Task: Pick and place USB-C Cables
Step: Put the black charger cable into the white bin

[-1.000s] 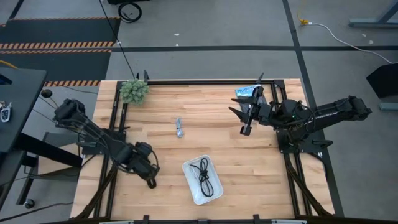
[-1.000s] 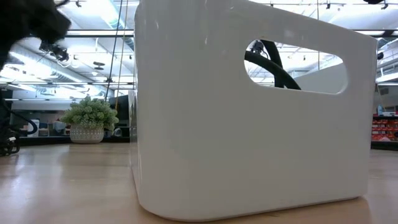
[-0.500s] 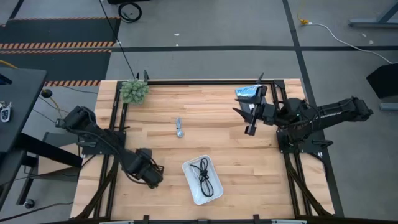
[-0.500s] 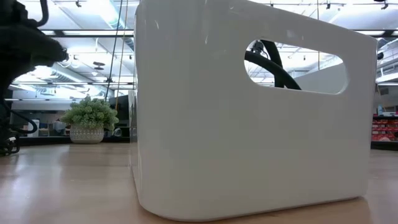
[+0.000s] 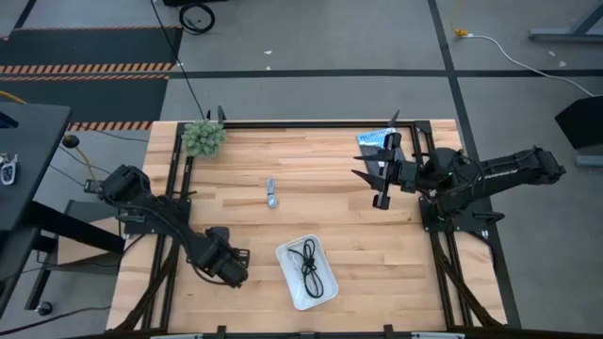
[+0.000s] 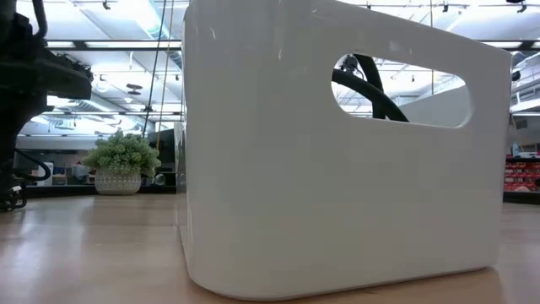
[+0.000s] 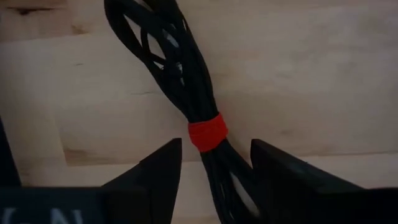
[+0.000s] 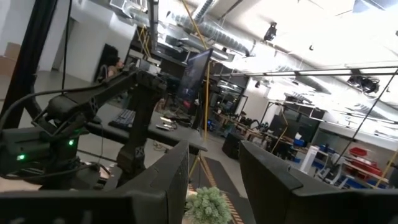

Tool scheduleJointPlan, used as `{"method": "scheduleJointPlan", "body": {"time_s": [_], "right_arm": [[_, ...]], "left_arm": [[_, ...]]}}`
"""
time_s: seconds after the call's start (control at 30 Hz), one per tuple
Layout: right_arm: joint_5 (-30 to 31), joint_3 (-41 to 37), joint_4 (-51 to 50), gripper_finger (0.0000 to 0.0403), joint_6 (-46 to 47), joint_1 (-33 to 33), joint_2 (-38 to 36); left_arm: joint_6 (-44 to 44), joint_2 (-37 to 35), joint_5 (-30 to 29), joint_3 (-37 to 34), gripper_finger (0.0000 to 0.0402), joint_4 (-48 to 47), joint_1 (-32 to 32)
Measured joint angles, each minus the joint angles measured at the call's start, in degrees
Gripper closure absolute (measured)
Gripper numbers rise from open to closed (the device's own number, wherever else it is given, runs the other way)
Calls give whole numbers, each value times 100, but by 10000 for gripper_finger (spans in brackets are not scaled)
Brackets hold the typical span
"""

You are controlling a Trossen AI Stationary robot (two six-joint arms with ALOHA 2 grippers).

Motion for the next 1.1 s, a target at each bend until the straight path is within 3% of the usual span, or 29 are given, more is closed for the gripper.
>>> {"method": "scheduleJointPlan", "body": {"time_s": [0.37, 1.1], "right_arm": [[-2, 0, -194, 255, 2, 22, 2], [-2, 0, -234, 255, 4, 306, -44]], "left_arm": [[-149, 185, -235, 0, 231, -153, -53], [-427, 437, -424, -2, 235, -141, -238]]}}
